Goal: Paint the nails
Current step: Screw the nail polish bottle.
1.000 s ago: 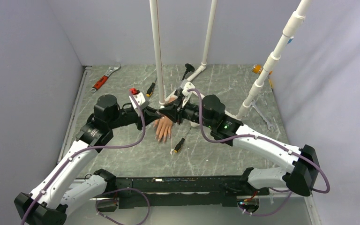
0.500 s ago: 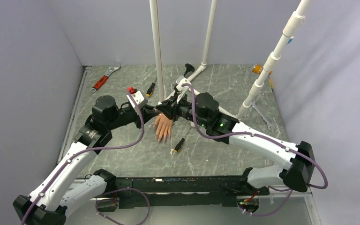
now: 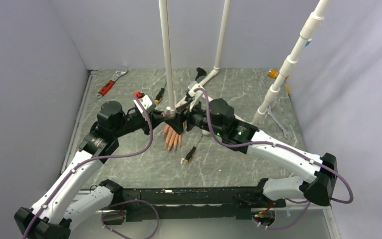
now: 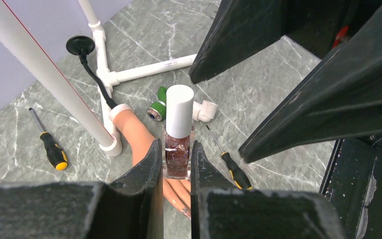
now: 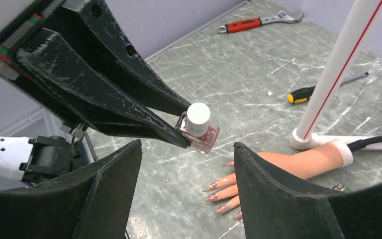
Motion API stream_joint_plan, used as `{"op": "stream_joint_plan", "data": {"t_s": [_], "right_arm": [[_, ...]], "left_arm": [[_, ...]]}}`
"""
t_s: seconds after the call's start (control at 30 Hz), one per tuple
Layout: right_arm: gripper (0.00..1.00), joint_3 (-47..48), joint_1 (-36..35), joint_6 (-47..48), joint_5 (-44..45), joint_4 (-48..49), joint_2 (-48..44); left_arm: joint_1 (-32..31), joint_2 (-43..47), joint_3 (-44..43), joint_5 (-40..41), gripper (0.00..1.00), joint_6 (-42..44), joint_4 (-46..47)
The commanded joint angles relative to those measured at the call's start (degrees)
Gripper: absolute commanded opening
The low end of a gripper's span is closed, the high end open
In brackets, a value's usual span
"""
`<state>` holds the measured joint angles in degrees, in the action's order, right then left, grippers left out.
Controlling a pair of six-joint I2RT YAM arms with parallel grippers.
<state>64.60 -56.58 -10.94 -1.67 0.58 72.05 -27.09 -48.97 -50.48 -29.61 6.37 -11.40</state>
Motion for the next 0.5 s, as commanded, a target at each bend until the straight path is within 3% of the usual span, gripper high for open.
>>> {"op": "stream_joint_plan", "data": {"t_s": [0.0, 0.2, 0.33, 0.47], "right_arm": [[0.70, 0.6, -0.2, 0.8, 0.8, -0.3, -4.1], [0.68, -3.0, 2.9, 2.8, -4.3, 0.1, -8.6], [0.67, -5.9, 10.3, 2.3, -17.9, 2.7, -11.4], [0.67, -8.8, 12.8, 4.1, -29.1, 6.4, -13.4]], "left_arm": [[0.1, 0.2, -0.5, 0.2, 0.00, -0.1, 3.0], [0.1, 0.0, -0.5, -3.2, 0.00, -0.3, 3.3], [0.1, -1.0, -0.3, -11.1, 0.00, -0.6, 4.5], [0.1, -3.4, -1.5, -20.9, 0.00, -0.7, 4.1]]}}
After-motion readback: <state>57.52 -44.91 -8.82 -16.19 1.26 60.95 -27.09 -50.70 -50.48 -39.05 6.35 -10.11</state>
